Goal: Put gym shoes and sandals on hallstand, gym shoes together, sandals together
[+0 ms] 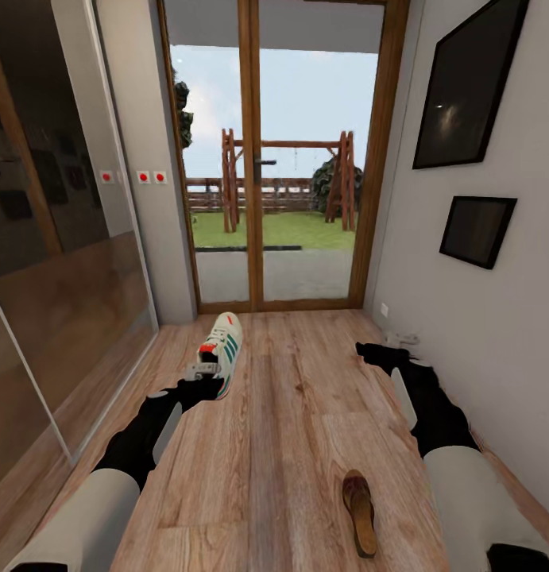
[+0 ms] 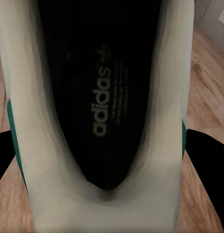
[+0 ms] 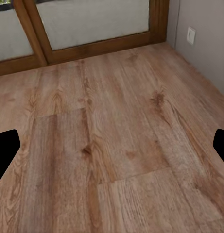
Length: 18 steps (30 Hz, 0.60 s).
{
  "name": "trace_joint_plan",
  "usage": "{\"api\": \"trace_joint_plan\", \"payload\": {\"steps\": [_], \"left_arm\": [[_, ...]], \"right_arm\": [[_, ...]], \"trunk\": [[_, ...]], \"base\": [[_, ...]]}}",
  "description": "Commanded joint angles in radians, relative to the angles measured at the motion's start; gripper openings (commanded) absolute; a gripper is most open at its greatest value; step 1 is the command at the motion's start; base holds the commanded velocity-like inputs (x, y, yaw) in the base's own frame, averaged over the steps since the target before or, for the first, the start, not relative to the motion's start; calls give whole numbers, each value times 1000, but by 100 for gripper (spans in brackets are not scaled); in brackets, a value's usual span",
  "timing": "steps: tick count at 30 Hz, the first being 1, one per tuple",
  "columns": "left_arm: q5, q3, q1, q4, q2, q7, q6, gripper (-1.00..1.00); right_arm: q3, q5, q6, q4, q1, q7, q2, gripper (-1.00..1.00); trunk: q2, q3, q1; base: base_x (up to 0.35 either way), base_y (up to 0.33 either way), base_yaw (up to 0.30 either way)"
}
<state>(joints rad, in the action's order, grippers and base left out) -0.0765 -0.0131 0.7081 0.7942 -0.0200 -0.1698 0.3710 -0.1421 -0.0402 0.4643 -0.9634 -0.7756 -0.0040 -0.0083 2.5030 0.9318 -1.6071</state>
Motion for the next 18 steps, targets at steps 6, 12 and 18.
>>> {"api": "trace_joint_plan", "payload": {"steps": [6,12,18], "left_arm": [[-8,-1,2,9,-5,-1,9,-100],[3,-22,5,8,-60,1,9,-100],[4,-29,5,7,-58,1,9,-100]], "right_arm": [[0,-5,-182,169,0,2,0,100],[-1,-11,-216,338,0,3,1,100],[-1,-15,-318,379,0,2,1,100]], "trunk": [[1,9,-1],[2,39,-3],[4,70,-6]], "base": [[0,0,2],[0,0,145],[0,0,170]]}}
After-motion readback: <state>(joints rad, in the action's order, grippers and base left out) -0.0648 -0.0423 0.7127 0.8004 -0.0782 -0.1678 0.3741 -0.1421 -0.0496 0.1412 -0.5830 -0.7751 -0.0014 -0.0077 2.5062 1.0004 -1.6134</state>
